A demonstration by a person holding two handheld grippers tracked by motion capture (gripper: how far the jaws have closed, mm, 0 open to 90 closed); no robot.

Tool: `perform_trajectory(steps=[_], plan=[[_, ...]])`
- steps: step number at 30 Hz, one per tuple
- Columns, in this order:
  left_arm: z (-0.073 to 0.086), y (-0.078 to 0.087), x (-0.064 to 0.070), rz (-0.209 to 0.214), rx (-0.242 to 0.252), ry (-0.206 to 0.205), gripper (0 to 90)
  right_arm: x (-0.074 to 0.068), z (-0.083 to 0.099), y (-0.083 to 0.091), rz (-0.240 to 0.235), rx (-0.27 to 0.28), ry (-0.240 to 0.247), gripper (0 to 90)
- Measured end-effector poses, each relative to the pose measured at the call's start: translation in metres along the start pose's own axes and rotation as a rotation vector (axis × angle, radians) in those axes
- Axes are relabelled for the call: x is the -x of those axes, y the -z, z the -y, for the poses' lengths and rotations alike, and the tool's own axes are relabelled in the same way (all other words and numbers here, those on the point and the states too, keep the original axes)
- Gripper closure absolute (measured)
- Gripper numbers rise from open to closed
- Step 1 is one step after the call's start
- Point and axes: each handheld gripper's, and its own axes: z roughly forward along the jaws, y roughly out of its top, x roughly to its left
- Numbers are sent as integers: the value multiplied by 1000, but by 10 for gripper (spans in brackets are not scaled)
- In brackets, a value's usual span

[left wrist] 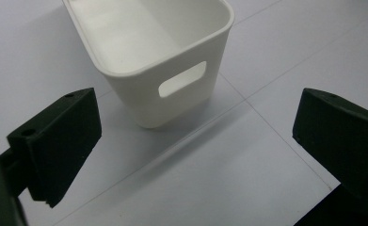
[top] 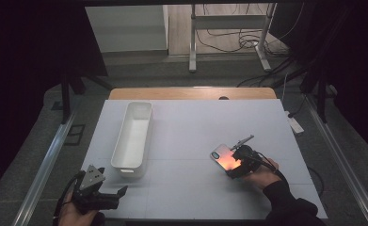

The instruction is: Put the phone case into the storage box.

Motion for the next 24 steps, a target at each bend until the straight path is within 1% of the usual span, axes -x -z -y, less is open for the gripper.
perform_trajectory(steps=[3, 6, 12, 17, 18, 19, 24], plan=[[0, 0, -1, 12, 4, 9, 26, 1, 0, 1, -5, -1, -1, 169], [0, 1, -2, 12, 6, 17, 28, 2, -1, 2, -20, 15, -16, 169], [1, 1, -5, 32, 13, 35, 29, 4, -1, 8, -27, 48, -21, 169], [1, 1, -5, 35, 16, 31, 17, 5, -1, 15, -37, 91, -28, 169], [1, 1, -5, 35, 16, 31, 17, 5, -1, 15, -37, 91, -28, 169], [1, 1, -4, 35, 18, 27, 17, 5, -1, 18, -49, 109, -35, 169], [1, 2, -4, 29, 20, 26, 3, 6, -1, 23, -68, 152, -38, 169]])
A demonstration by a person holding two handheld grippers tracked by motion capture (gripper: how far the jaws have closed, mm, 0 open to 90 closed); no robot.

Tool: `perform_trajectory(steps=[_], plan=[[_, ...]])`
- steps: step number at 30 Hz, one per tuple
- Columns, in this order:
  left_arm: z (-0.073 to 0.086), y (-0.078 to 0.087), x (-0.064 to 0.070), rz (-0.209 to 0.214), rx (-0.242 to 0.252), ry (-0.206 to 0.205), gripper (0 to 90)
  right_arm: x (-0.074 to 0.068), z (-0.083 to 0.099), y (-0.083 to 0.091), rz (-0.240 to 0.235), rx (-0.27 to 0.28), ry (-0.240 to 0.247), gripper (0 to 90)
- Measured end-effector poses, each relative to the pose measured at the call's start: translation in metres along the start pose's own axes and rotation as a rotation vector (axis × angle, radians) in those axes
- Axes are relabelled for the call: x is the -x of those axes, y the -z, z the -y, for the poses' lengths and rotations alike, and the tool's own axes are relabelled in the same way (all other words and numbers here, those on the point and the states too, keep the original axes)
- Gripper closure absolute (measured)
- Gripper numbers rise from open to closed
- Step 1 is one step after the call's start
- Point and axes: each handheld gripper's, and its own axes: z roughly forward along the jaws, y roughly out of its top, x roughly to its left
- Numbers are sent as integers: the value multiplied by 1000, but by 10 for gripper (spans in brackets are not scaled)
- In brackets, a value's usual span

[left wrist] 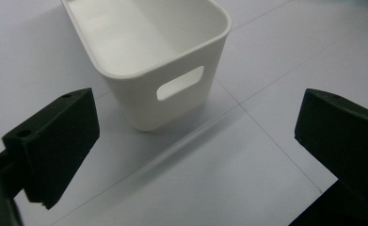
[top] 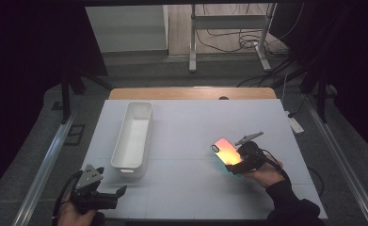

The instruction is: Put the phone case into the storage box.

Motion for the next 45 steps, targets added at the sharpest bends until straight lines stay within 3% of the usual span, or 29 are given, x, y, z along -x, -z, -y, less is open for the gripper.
perform_trajectory(steps=[11, 14, 25, 34, 45], plan=[[-2, -2, 0, -9, -27, 20, 0, -9, -2, 14, -23, 69, 31, 169], [-4, -1, 0, 11, -23, 29, 0, -11, -3, 15, -27, 72, 37, 169], [-21, 0, 8, 112, 43, -7, 0, -13, -4, 27, -54, 127, 47, 169], [-36, -8, 15, 180, 78, -33, 0, -15, -4, 35, -102, 176, 53, 169], [-54, -21, 21, 257, 122, -69, 0, -20, -5, 44, -125, 229, 66, 169]])
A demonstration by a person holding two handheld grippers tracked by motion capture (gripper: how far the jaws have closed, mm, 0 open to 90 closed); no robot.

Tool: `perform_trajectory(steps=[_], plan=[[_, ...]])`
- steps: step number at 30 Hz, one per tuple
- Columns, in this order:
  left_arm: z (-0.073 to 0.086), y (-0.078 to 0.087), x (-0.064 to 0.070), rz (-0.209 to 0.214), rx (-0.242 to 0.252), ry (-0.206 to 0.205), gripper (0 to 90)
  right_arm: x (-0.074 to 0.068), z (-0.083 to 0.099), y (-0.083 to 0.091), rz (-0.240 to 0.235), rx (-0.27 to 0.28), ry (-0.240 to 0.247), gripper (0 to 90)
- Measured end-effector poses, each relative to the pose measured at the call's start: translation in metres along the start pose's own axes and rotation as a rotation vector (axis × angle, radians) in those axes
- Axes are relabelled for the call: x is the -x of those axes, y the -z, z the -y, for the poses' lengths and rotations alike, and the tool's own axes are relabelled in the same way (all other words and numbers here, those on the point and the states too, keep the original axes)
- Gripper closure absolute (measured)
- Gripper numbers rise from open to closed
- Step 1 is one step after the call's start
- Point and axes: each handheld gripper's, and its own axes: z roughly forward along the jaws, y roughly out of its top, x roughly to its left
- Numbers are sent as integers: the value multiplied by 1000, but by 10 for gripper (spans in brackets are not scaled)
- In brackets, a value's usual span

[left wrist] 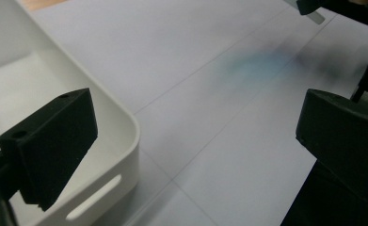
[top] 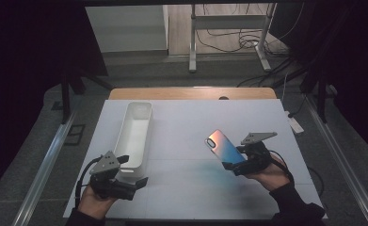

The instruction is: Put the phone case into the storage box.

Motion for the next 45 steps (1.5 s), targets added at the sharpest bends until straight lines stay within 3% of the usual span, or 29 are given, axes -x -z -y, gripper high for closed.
perform_trajectory(steps=[3, 12, 31, 45], plan=[[-3, -3, 1, 9, 3, -12, 0, -1, 0, 1, -2, 9, 2, 169], [-15, -22, 2, 99, 16, -34, 0, -5, -3, 7, -35, 50, 19, 169], [-41, -50, 7, 190, 55, -47, 0, -16, -9, 12, -94, 108, 31, 169], [-59, -73, 12, 299, 61, -71, 0, -24, -13, 14, -136, 139, 52, 169]])
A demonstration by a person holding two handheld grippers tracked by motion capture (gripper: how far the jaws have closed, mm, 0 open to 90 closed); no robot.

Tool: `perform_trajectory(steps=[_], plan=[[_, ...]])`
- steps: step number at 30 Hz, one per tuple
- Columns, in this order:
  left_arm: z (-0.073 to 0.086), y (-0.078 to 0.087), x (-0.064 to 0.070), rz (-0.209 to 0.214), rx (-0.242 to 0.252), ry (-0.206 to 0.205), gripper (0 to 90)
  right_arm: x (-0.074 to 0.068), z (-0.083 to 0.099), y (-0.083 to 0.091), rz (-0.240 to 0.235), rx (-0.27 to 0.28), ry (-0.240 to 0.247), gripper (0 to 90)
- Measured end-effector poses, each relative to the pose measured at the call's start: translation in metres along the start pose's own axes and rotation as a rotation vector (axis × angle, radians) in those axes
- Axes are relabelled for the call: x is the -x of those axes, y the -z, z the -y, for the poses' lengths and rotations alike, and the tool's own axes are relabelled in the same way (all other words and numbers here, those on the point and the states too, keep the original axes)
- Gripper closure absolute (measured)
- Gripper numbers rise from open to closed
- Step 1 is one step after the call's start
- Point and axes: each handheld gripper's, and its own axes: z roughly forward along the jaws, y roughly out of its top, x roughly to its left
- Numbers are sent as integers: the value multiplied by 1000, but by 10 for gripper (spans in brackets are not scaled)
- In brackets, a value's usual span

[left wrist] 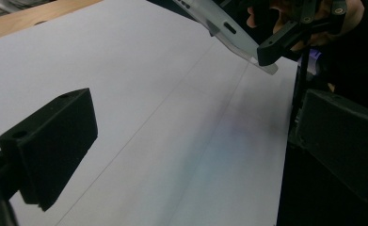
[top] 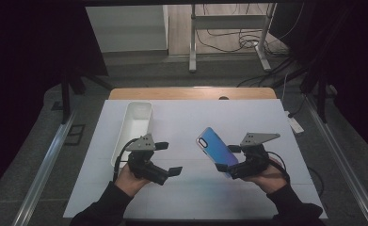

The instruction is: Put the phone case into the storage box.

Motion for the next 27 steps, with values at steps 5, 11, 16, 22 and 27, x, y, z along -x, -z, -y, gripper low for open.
perform_trajectory(steps=[5, 11, 16, 22, 27], plan=[[-4, -6, 0, 31, 6, 3, 0, -1, -1, 0, -13, 13, 5, 169], [-10, -15, -1, 82, 5, -10, 0, -2, -3, 0, -35, 28, 12, 169], [-15, -21, -1, 116, 12, -14, 0, -5, -4, -2, -51, 33, 25, 169], [-18, -27, 0, 148, 7, -19, 0, -7, -5, -3, -64, 34, 32, 169], [-20, -32, 1, 170, -1, -34, 0, -8, -6, -4, -76, 38, 34, 169]])
